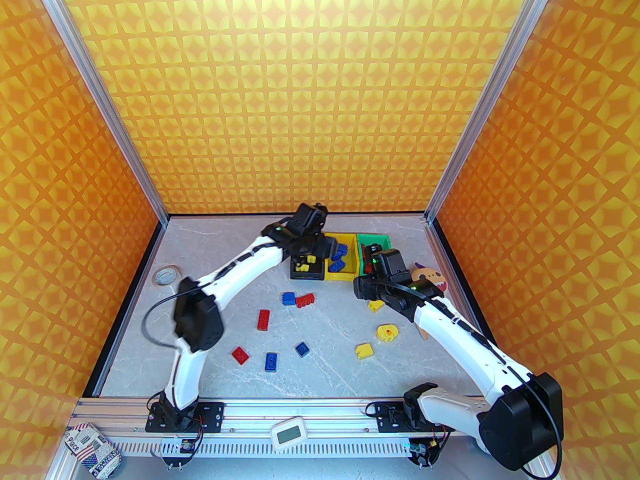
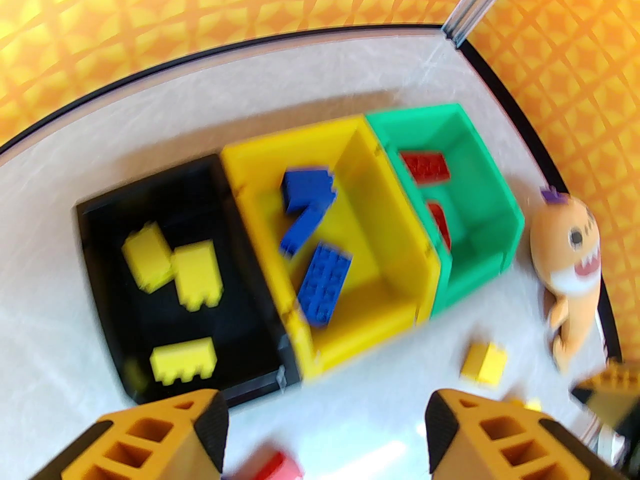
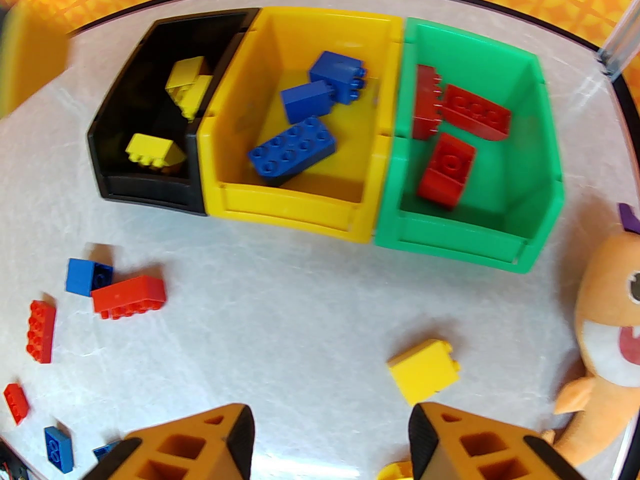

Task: Sort the legos into containers by color

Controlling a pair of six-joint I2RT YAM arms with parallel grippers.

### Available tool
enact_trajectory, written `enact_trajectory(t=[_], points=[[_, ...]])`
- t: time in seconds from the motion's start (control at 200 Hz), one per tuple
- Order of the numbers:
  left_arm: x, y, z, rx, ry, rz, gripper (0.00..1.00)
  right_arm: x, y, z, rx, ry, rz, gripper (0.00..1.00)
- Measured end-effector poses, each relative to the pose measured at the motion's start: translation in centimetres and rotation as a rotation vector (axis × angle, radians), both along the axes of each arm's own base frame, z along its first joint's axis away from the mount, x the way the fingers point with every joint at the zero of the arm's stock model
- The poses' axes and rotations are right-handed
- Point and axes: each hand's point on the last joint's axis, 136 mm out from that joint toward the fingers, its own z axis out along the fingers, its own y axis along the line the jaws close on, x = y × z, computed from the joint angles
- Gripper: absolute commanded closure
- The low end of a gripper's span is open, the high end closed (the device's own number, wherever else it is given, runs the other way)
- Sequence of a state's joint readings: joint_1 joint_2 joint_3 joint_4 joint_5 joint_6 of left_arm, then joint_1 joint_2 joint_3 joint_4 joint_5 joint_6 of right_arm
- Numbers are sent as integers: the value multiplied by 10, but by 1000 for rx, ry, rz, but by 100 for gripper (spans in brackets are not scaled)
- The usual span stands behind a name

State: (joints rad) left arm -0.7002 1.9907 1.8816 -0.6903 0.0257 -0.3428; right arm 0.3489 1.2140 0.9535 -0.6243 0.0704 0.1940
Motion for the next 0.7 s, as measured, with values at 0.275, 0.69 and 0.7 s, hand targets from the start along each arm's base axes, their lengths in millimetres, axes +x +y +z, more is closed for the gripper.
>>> enact_trajectory(t=[0.275, 0.69, 0.7], points=[[-52, 97, -47, 92, 115, 88, 31, -2, 43, -14, 47, 32, 86, 44], [-89, 223, -44, 70, 106, 322, 31, -33, 173, -67, 117, 120, 231, 45], [-90, 226, -45, 71, 106, 329, 31, -34, 177, -68, 118, 123, 235, 45]])
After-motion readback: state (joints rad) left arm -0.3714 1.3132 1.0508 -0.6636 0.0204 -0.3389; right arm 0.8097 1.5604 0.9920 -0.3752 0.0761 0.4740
